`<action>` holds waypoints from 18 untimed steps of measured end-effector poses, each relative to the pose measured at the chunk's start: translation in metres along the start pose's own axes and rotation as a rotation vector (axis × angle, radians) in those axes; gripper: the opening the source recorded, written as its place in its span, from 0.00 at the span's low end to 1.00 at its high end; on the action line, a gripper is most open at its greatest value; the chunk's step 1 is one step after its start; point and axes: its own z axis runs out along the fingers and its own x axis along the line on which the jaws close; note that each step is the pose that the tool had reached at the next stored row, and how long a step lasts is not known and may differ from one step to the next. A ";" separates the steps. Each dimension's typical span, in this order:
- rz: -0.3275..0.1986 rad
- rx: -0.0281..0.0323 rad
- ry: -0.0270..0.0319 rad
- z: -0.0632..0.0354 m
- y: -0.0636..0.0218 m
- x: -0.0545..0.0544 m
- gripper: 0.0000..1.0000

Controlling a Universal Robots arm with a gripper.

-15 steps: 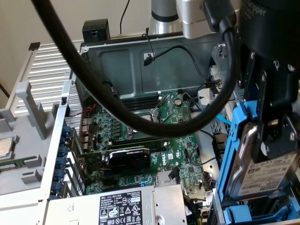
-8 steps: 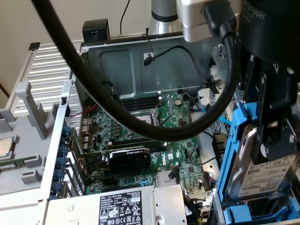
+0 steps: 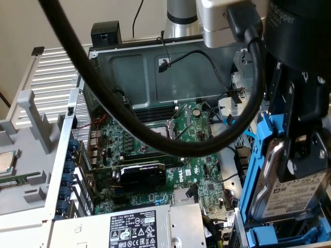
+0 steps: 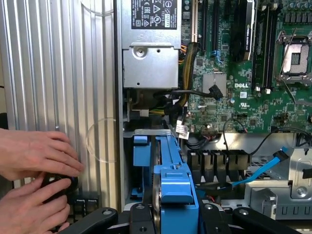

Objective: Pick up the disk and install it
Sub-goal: 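Insert the disk into the insertion slot, then insert the first disk wire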

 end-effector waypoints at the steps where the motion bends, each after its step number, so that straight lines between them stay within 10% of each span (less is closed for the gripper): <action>1: 0.000 -0.0004 0.0001 0.0003 0.0001 0.000 0.37; 18: 0.000 -0.0011 0.0002 0.0012 0.0001 0.000 0.45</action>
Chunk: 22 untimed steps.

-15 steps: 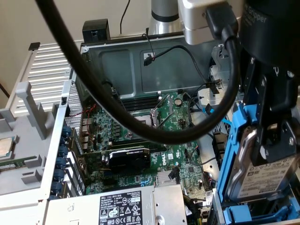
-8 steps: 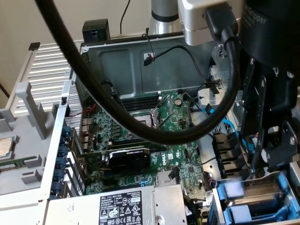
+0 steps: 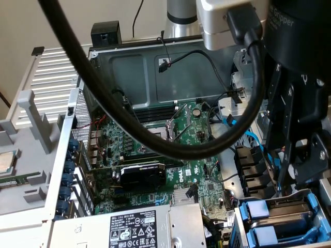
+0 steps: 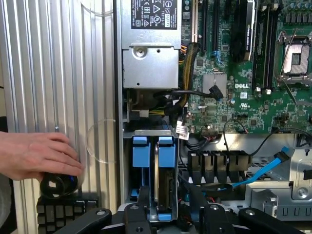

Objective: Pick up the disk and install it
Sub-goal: 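Insert the first disk wire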

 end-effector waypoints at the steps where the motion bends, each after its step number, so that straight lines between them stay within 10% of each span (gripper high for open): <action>1: 0.000 0.0000 0.0000 0.0000 0.0000 0.000 0.45; 10: 0.000 0.0000 0.0001 0.0000 0.0000 0.000 0.45; 16: -0.002 -0.0009 0.0152 0.0005 -0.0023 -0.012 0.45; 22: -0.002 -0.0053 0.0181 0.0019 -0.0120 -0.017 0.45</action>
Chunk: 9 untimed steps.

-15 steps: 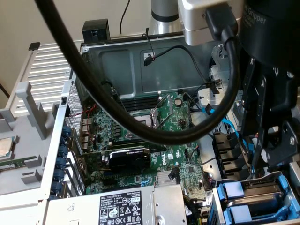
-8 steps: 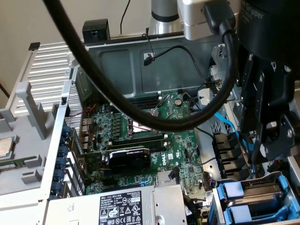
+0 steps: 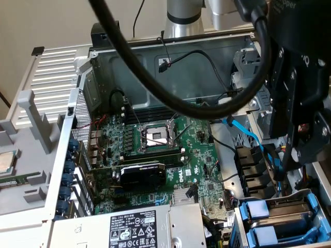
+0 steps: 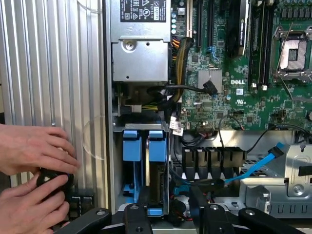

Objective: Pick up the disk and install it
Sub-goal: 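Insert the first disk wire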

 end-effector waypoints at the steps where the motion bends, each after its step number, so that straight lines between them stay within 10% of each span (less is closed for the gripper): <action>1: 0.000 -0.0011 0.0003 0.0002 -0.0024 -0.001 0.45; 9: 0.003 -0.0039 0.0008 0.0037 -0.0212 -0.004 0.59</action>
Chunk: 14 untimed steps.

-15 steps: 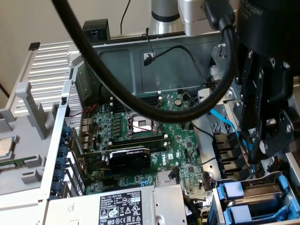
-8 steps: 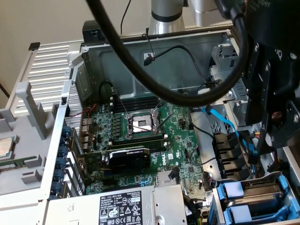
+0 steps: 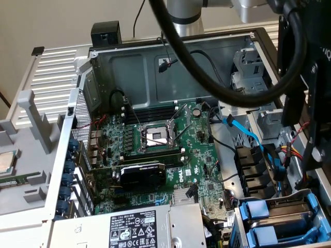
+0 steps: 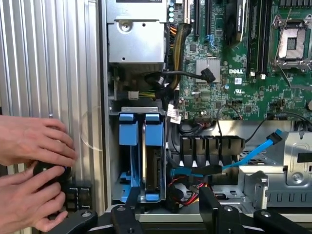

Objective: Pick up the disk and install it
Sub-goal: 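Insert the first disk wire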

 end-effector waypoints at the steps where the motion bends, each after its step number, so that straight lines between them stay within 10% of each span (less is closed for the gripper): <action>1: 0.003 0.0000 0.0002 0.0008 -0.0009 0.000 0.59; 14: 0.056 -0.0005 0.0021 0.0083 -0.0168 -0.012 0.59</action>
